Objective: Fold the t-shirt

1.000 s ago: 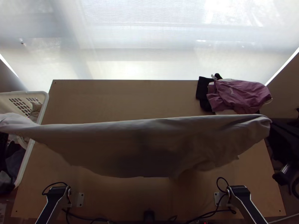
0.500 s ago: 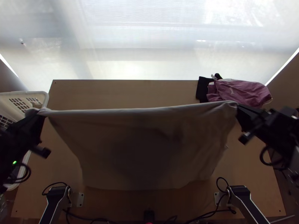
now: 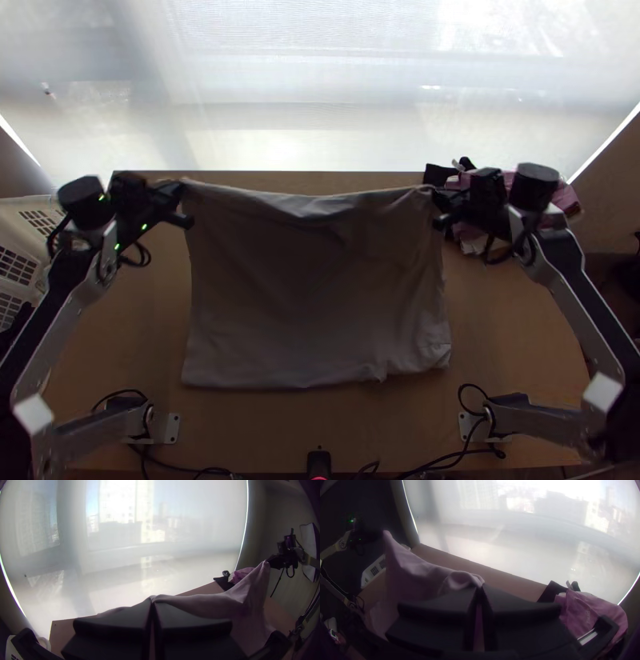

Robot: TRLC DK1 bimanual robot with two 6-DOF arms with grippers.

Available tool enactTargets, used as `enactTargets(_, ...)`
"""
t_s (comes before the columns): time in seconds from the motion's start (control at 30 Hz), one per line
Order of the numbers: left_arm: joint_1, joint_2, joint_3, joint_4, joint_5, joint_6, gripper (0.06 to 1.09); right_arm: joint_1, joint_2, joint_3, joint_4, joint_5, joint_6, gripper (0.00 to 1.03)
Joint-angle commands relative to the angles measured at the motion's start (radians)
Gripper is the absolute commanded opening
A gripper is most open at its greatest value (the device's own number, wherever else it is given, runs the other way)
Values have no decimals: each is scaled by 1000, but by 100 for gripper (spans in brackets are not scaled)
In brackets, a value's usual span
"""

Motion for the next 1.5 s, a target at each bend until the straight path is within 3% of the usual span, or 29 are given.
enactTargets(0.0,-13,421,242,77,-61,46,9,14,372,235,54,60,-62,3)
enactTargets(0.17,-11,562,399,77,-173,69,9,11,555,434,38,153,-96,3)
enactTargets(0.3,-13,691,531,35,-230,114,9,1,696,595,-29,164,-99,3)
enactTargets(0.43,-57,779,567,-44,-253,160,9,29,825,680,-149,172,-170,3)
enactTargets(0.67,-65,756,463,-49,-280,187,9,24,811,612,-190,189,-185,3)
enactTargets(1.03,-56,523,158,-58,-279,270,10,-16,673,414,-287,187,-220,3)
enactTargets(1.47,-65,357,12,-136,-279,312,9,-66,582,339,-451,175,-248,3)
